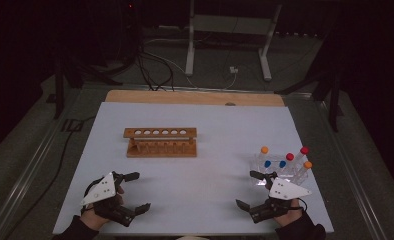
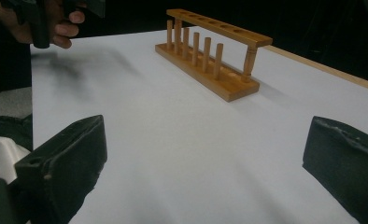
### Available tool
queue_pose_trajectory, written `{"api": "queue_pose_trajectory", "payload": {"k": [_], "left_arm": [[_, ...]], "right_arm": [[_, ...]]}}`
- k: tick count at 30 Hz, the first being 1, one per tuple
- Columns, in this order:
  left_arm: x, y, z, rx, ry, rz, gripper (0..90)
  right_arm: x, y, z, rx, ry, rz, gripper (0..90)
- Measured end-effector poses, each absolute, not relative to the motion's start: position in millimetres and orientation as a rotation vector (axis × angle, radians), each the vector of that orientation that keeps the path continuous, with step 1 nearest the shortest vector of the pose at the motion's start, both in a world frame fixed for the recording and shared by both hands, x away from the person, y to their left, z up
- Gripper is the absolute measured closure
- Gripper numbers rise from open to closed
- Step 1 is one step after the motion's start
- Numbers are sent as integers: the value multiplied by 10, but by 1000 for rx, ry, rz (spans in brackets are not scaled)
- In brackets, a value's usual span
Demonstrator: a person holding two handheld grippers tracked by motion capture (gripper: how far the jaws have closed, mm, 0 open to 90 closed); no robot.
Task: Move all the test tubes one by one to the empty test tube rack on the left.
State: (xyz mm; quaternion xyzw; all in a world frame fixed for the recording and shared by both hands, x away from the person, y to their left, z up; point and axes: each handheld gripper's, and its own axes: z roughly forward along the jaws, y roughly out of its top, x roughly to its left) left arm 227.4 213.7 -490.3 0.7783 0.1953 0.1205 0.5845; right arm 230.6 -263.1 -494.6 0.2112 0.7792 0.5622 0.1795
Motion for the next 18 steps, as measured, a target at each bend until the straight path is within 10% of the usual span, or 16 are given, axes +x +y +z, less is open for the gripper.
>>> {"api": "queue_pose_trajectory", "payload": {"k": [18], "left_arm": [[2275,2149,-4899,1811,459,281,5]], "right_arm": [[2299,-2555,-4948,588,2276,1524,0]]}}
